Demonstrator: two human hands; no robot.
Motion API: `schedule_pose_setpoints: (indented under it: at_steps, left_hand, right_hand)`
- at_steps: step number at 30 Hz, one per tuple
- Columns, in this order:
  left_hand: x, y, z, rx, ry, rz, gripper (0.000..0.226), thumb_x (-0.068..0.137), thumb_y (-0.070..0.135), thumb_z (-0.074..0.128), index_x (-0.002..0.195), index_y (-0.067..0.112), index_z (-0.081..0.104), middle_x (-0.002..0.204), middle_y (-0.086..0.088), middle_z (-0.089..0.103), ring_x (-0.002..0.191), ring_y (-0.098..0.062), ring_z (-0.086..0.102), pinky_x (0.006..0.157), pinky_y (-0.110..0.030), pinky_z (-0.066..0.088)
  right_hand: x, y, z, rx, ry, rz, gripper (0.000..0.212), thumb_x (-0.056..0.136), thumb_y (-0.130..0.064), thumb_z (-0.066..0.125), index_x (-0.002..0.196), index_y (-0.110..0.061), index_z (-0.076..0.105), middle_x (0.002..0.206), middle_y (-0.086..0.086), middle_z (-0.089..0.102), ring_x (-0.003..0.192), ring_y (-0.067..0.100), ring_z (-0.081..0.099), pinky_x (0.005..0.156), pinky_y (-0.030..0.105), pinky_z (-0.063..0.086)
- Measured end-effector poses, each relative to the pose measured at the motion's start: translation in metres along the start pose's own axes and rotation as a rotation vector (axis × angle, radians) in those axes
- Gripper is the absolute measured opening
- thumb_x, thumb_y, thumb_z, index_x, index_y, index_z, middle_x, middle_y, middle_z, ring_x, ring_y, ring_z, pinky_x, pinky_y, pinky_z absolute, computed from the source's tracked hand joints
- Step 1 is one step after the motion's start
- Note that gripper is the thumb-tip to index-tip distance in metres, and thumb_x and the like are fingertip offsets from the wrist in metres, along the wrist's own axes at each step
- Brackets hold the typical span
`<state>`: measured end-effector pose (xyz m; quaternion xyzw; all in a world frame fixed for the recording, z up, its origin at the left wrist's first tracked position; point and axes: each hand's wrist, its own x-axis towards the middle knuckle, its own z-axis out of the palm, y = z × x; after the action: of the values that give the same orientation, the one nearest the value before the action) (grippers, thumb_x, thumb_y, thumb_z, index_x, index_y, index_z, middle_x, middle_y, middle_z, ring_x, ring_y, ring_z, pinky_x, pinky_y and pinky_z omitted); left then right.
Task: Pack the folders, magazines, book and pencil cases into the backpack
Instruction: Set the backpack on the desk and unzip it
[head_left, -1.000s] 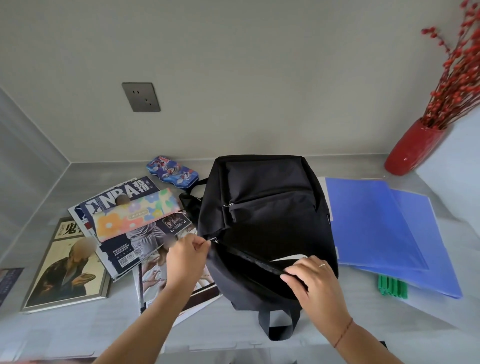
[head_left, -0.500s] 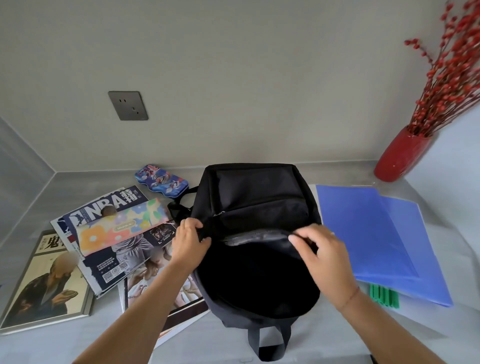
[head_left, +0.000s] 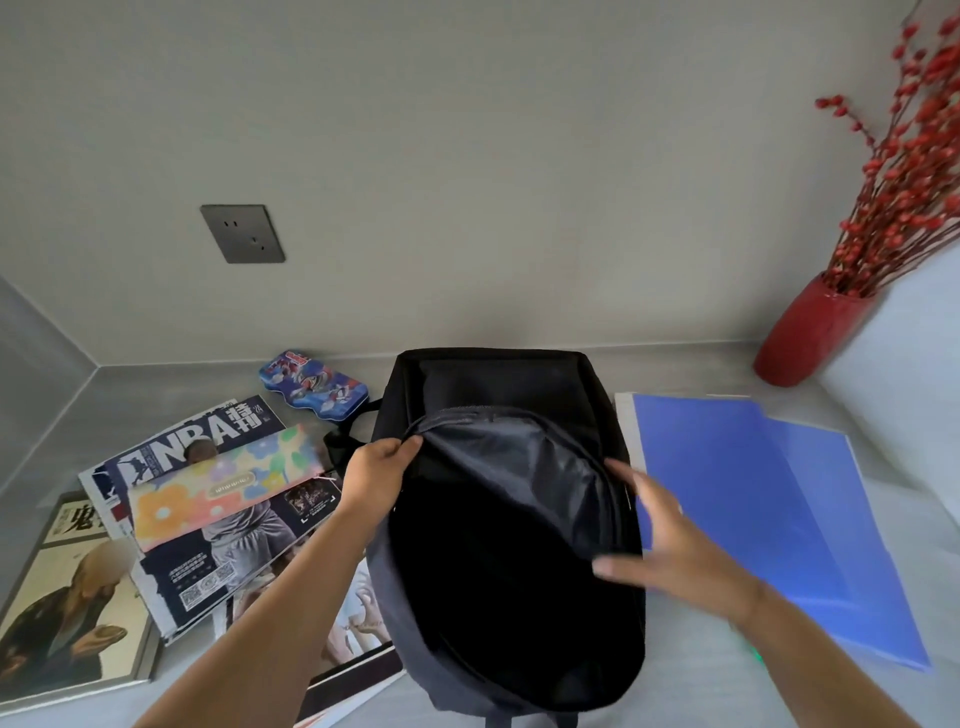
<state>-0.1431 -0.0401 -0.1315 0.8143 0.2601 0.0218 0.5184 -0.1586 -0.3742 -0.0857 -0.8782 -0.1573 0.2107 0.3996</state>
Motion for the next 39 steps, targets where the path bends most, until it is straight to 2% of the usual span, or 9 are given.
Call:
schedule_pose_setpoints:
  at_steps: [4, 8, 12, 15, 16, 22, 31, 35, 39]
  left_hand:
    - [0.011, -0.001, 0.003, -0.007, 0.039, -0.034, 0.051, 0.088, 0.038, 0.061, 0.049, 0.017, 0.036, 0.047, -0.001, 0.036, 0.049, -0.018, 0.037, 0.052, -0.032, 0.028]
    - [0.014, -0.005, 0.003, -0.052, 0.031, -0.079, 0.055, 0.087, 0.047, 0.059, 0.064, -0.003, 0.056, 0.06, -0.011, 0.052, 0.057, -0.02, 0.049, 0.059, -0.031, 0.038]
    - [0.021, -0.007, 0.0, -0.107, 0.059, -0.108, 0.061, 0.085, 0.05, 0.059, 0.072, -0.01, 0.061, 0.065, -0.017, 0.057, 0.062, -0.025, 0.055, 0.066, -0.035, 0.046]
    - [0.028, -0.007, -0.002, -0.109, 0.116, -0.155, 0.064, 0.084, 0.054, 0.058, 0.074, -0.009, 0.062, 0.072, -0.023, 0.063, 0.074, -0.035, 0.064, 0.08, -0.045, 0.052]
    - [0.029, -0.007, -0.001, -0.091, 0.119, -0.179, 0.066, 0.085, 0.056, 0.057, 0.076, -0.009, 0.063, 0.075, -0.022, 0.065, 0.078, -0.035, 0.065, 0.083, -0.045, 0.051]
    - [0.025, -0.003, 0.006, 0.229, 0.111, -0.244, 0.06, 0.091, 0.057, 0.043, 0.062, 0.007, 0.061, 0.07, -0.011, 0.058, 0.074, -0.029, 0.056, 0.07, -0.032, 0.038]
    - [-0.007, 0.003, 0.014, 0.186, 0.309, -0.134, 0.047, 0.088, 0.044, 0.058, 0.116, 0.006, 0.052, 0.115, -0.013, 0.058, 0.111, -0.035, 0.052, 0.097, -0.046, 0.039]
    - [-0.051, 0.035, 0.045, 0.266, 0.496, 0.222, 0.039, 0.086, 0.022, 0.063, 0.119, 0.005, 0.049, 0.121, -0.017, 0.05, 0.114, -0.035, 0.045, 0.096, -0.048, 0.035]
    - [-0.107, 0.072, 0.119, 0.141, 0.104, 0.579, 0.032, 0.086, 0.01, 0.061, 0.116, 0.014, 0.049, 0.116, 0.002, 0.046, 0.108, -0.013, 0.049, 0.093, -0.031, 0.044]
  right_hand:
    - [0.006, 0.04, 0.022, -0.369, 0.043, 0.022, 0.104, 0.055, -0.064, 0.066, 0.134, -0.059, -0.002, 0.154, -0.019, 0.007, 0.144, 0.012, 0.011, 0.119, 0.041, 0.01]
    - [0.033, 0.046, 0.017, -0.479, 0.185, -0.087, 0.073, 0.077, -0.033, 0.067, 0.141, -0.037, 0.034, 0.153, -0.009, 0.022, 0.141, 0.017, 0.025, 0.116, 0.036, 0.016]
    - [0.068, 0.04, -0.015, -0.025, 0.251, 0.027, 0.017, 0.082, -0.031, 0.068, 0.088, -0.015, 0.072, 0.096, -0.002, 0.067, 0.094, 0.019, 0.063, 0.084, 0.024, 0.044]
    - [0.094, 0.043, -0.03, 0.317, 0.306, 0.212, 0.062, 0.083, -0.05, 0.06, 0.076, 0.011, 0.058, 0.068, 0.019, 0.053, 0.091, 0.051, 0.054, 0.083, 0.041, 0.053]
    - [0.103, 0.048, -0.03, 0.403, 0.32, 0.265, 0.061, 0.087, -0.044, 0.059, 0.082, 0.016, 0.056, 0.073, 0.017, 0.055, 0.084, 0.009, 0.037, 0.094, 0.049, 0.05]
    - [0.12, 0.054, -0.013, 0.341, 0.383, 0.44, 0.039, 0.09, -0.04, 0.055, 0.071, -0.007, 0.049, 0.073, 0.014, 0.043, 0.069, 0.024, 0.04, 0.066, 0.033, 0.036]
    - [0.092, 0.057, -0.019, 0.326, 0.448, 0.286, 0.045, 0.093, -0.041, 0.049, 0.058, -0.016, 0.037, 0.06, 0.002, 0.037, 0.058, 0.017, 0.033, 0.056, 0.031, 0.029]
    - [0.056, 0.088, -0.034, 0.314, 0.552, 0.32, 0.034, 0.091, -0.038, 0.051, 0.069, -0.015, 0.039, 0.072, 0.006, 0.038, 0.068, 0.018, 0.035, 0.063, 0.032, 0.031]
    - [0.012, 0.144, -0.058, 0.142, 0.689, 0.489, 0.017, 0.087, -0.025, 0.064, 0.097, -0.011, 0.062, 0.1, 0.017, 0.057, 0.097, 0.032, 0.054, 0.086, 0.038, 0.044]
